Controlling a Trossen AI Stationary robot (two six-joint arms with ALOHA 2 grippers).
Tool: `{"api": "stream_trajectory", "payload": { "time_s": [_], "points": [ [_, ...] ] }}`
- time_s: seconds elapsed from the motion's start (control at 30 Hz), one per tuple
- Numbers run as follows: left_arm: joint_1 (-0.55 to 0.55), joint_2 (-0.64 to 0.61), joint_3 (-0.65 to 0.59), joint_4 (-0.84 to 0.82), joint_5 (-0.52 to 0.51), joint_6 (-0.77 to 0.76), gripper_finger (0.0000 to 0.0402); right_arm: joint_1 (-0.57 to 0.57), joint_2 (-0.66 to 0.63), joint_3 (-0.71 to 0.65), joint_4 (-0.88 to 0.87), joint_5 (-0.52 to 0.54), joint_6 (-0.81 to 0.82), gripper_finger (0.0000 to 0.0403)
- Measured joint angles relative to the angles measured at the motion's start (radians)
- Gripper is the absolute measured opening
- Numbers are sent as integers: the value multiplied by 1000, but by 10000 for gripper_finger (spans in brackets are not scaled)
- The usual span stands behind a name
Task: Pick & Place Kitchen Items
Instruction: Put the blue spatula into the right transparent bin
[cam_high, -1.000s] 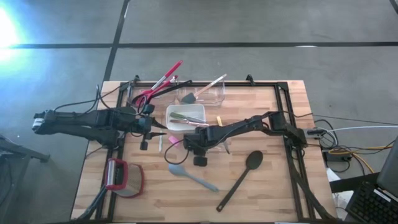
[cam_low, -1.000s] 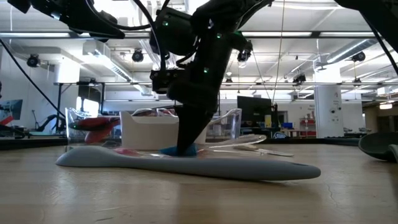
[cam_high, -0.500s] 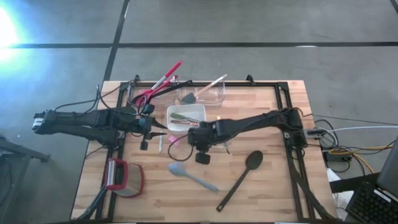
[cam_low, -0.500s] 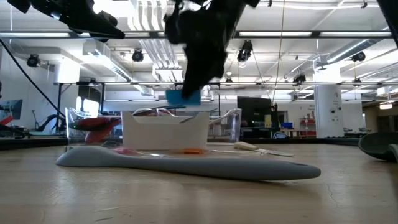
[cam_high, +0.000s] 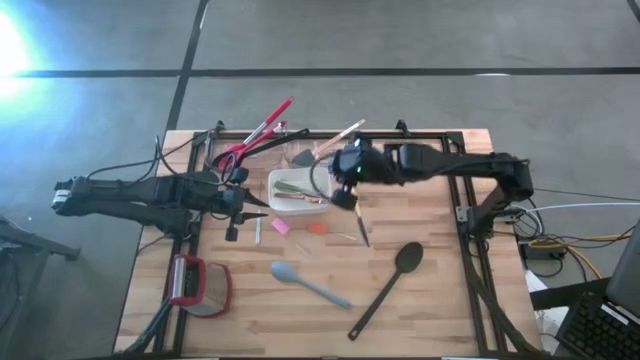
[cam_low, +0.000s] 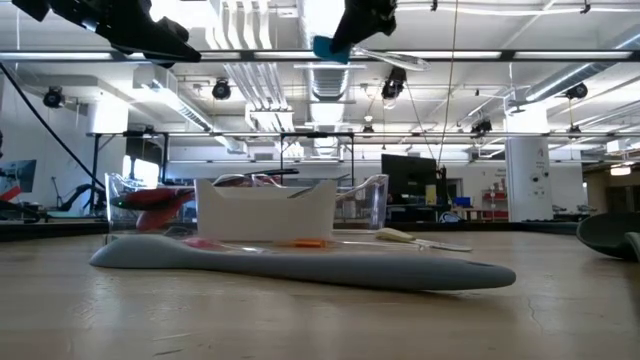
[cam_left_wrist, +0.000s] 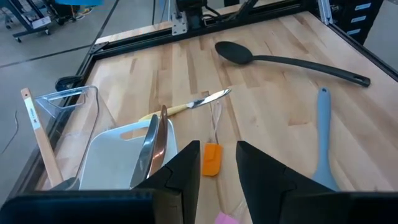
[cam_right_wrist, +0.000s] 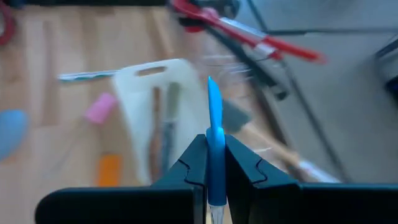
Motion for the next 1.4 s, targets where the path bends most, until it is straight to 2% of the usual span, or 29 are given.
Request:
{"api": "stream_trajectory", "payload": {
  "time_s": [0.17, 0.33, 0.53, 0.67, 0.87, 1.17, 1.27, 1.4],
  "points": [
    [0, 0, 0, 0, -7, 48, 108, -122, 8, 0, 54, -26, -216, 18],
    [0, 0, 0, 0, -74, 56, 108, -280, 80, 0, 113, -230, -331, 17],
    [0, 0, 0, -1, -95, 56, 108, -397, 184, 0, 176, -341, -579, 17],
    [0, 0, 0, 2, -96, 40, 108, -442, 263, 24, 185, -407, -668, 17],
    [1, 2, 0, 33, -106, 39, 108, -474, 427, 207, 128, -484, -739, 17],
    [2, 2, 0, 33, -113, 44, 108, -471, 707, 602, -203, -499, -760, 17],
    [2, 2, 0, 27, -117, 44, 108, -459, 763, 662, -251, -510, -767, 17],
    [2, 2, 0, 11, -121, 45, 108, -436, 793, 653, -259, -517, -791, 17]
  ]
}}
